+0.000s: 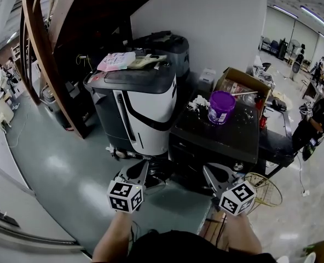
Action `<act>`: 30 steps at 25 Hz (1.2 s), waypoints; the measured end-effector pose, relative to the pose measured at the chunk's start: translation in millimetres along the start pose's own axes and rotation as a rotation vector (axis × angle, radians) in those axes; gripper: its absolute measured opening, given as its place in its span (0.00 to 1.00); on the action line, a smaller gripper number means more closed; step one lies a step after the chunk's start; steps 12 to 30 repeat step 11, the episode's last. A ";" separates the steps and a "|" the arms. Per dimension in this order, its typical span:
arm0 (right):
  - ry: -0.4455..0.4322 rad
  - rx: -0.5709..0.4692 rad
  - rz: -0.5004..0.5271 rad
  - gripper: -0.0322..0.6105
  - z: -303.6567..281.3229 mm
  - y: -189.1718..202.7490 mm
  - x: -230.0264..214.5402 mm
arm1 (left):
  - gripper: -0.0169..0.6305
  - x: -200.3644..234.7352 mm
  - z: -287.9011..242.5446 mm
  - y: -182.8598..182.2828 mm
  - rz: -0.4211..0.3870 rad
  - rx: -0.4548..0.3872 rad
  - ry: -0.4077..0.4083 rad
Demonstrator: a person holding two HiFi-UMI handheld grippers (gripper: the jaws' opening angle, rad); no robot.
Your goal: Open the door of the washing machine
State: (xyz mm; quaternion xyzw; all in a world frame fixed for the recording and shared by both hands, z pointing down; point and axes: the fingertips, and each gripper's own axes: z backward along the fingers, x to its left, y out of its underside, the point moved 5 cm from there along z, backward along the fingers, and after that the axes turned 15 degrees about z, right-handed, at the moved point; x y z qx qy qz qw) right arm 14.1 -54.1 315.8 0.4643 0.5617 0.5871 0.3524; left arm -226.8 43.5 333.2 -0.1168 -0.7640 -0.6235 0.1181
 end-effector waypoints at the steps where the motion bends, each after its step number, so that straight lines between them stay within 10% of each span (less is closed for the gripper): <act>1: -0.002 -0.002 0.010 0.07 1.1 -1.1 1.1 | 0.05 -0.7 0.4 1.8 0.001 0.004 -0.001; 30: -0.037 0.005 -0.023 0.07 18.9 24.8 9.9 | 0.05 -10.7 7.8 35.5 0.025 0.034 -0.026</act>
